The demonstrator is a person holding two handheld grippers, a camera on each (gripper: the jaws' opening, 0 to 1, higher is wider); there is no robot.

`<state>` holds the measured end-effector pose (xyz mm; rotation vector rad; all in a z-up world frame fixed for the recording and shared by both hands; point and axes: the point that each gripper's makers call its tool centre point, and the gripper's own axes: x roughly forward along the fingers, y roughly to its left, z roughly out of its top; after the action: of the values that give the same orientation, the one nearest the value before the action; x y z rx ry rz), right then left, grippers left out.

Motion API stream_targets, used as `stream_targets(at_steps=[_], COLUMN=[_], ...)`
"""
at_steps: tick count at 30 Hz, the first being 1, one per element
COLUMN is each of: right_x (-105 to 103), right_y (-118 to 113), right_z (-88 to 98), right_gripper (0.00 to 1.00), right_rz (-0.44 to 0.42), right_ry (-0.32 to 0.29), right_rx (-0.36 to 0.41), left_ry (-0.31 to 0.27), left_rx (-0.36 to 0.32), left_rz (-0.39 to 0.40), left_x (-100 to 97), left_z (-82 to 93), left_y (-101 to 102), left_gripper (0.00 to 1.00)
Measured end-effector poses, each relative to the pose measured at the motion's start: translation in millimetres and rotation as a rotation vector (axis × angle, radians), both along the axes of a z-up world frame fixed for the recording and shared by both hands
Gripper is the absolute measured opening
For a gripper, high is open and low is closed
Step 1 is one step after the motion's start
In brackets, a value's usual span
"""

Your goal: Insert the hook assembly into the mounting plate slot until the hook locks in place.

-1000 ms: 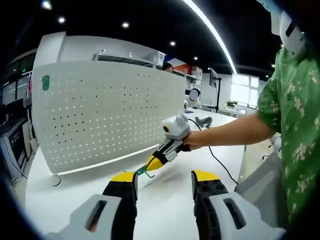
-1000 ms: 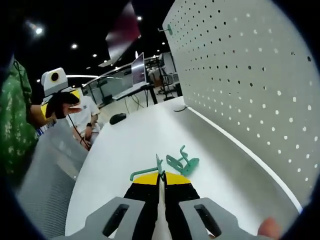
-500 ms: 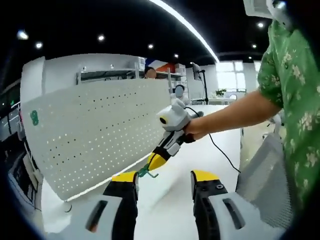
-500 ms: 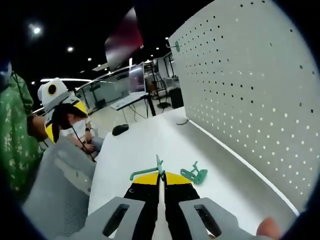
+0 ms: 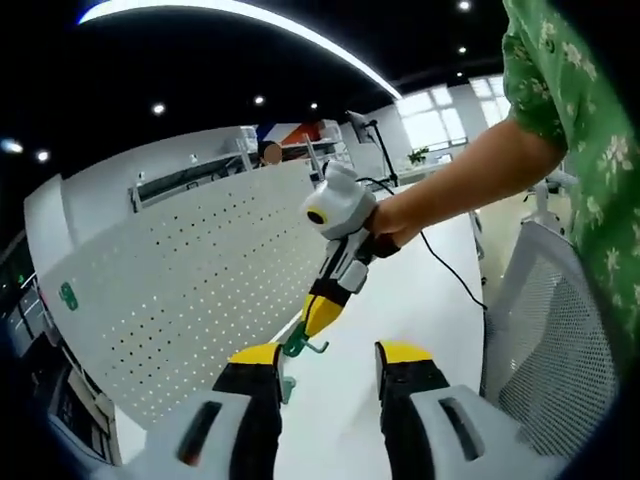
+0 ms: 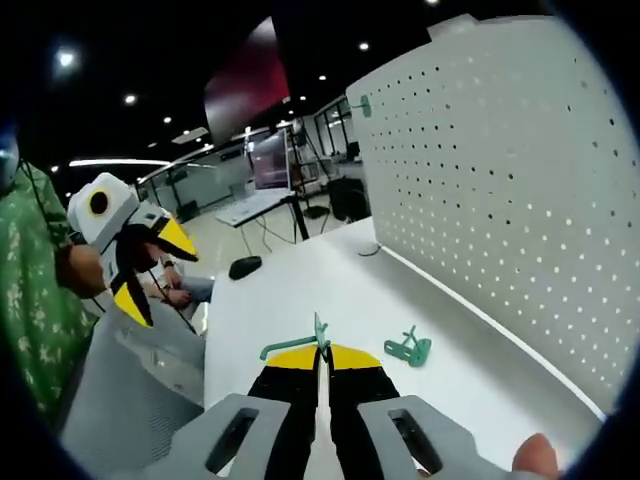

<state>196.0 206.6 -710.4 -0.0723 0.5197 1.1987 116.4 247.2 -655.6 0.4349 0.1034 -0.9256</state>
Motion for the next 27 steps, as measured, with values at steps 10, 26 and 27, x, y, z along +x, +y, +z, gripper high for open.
stream_targets(at_steps=[10, 26, 27], right_x=[-8.8, -21.2, -21.6], right_y=[6.6, 18.0, 18.3], right_z=[12.4, 18.1, 18.4], right_gripper=[0.01, 0.01, 0.01], right_rz=[-0.037, -0.043, -0.043], right_ry=[0.04, 0.126, 0.13], right_rx=[0.005, 0.02, 0.022], left_ry=[-0.002, -0.014, -0.017], left_rx=[-0.007, 0.04, 0.047], left_rz=[-0.023, -0.091, -0.095], left_x=[9.5, 15.3, 15.1], left_z=[-2.7, -17.1, -18.7], left_y=[1.4, -13.4, -14.6], left_gripper=[0.32, 0.21, 0.21])
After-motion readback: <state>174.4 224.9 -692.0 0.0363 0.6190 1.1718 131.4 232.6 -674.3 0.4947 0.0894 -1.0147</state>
